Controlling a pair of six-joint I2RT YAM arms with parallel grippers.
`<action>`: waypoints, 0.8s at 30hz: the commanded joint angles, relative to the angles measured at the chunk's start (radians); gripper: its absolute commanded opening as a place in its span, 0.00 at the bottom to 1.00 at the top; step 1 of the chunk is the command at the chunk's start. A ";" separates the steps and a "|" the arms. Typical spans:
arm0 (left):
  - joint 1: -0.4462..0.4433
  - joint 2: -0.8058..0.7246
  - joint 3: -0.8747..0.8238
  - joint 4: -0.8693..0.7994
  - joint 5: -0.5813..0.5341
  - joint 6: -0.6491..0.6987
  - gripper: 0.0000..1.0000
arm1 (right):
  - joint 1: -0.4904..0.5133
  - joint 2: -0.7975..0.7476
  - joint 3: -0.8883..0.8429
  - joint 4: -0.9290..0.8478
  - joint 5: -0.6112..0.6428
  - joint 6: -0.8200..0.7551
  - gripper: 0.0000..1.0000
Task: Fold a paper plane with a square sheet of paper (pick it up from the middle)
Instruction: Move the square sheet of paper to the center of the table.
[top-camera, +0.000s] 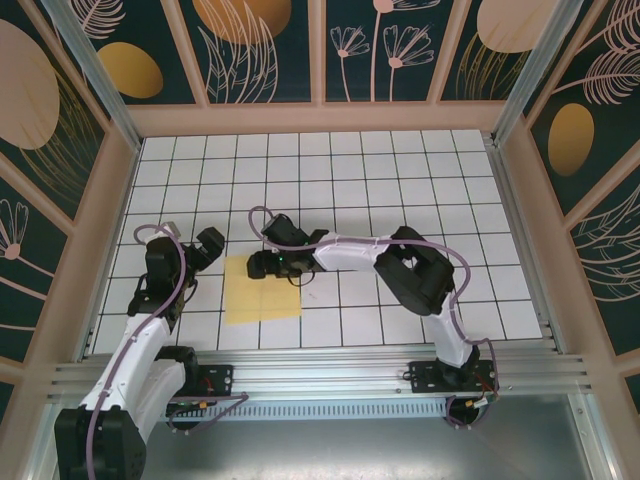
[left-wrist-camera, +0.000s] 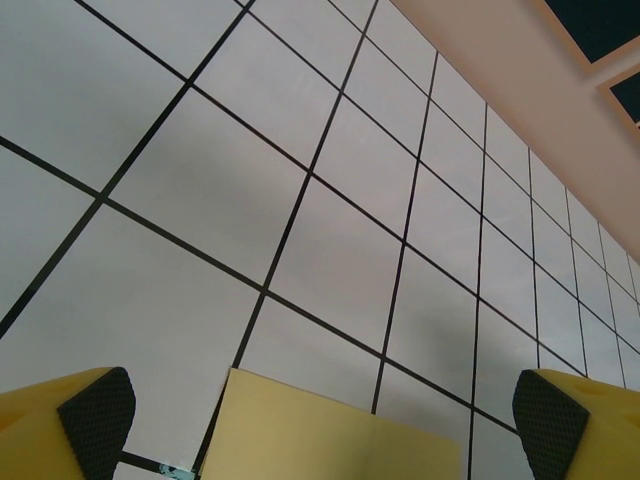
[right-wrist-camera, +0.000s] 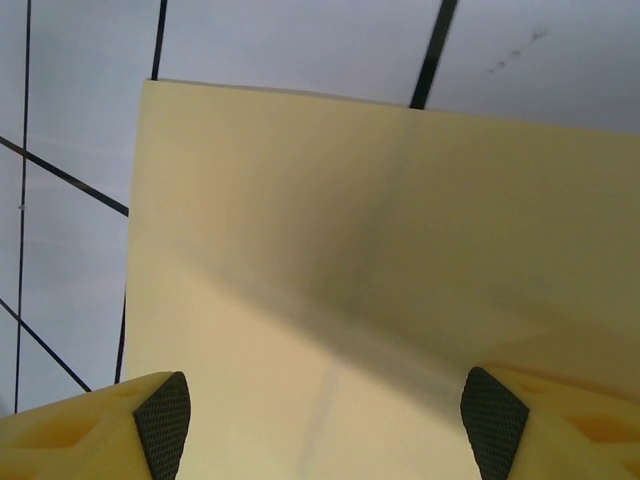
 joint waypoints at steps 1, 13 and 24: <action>0.005 -0.021 0.000 -0.033 0.056 0.019 0.99 | -0.015 -0.035 -0.094 -0.117 0.081 -0.011 0.76; 0.005 0.017 -0.018 0.022 0.294 -0.002 0.99 | -0.198 -0.194 -0.272 -0.139 0.092 -0.168 0.77; 0.005 -0.069 0.041 -0.156 0.330 0.030 0.99 | -0.010 -0.288 -0.230 -0.198 0.214 -0.007 0.78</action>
